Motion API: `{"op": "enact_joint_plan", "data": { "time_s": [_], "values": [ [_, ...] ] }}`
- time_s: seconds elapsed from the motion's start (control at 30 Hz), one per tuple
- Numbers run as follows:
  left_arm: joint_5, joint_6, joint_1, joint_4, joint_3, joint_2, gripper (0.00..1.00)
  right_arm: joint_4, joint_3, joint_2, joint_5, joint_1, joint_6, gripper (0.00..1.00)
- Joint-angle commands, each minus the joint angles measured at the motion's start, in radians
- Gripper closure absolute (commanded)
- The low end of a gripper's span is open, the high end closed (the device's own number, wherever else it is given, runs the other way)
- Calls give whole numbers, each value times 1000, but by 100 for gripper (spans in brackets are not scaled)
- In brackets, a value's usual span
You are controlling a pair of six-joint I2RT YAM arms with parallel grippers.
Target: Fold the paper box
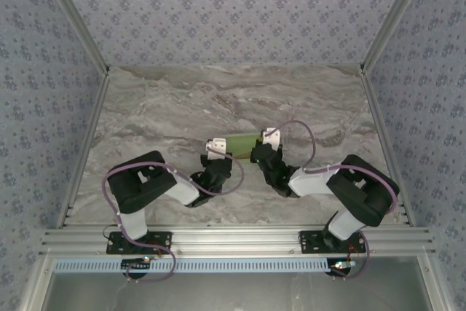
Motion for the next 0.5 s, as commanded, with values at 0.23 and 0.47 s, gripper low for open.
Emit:
{"op": "enact_joint_plan", "data": {
  "time_s": [0.23,0.47],
  "values": [
    [-41,30,-26,-6,-68,83,95,-61,-79,22,70,27,34,94],
    [-58,33,-34,38,-87,118,95,-96,-97,25,86,37,58,92]
  ]
}}
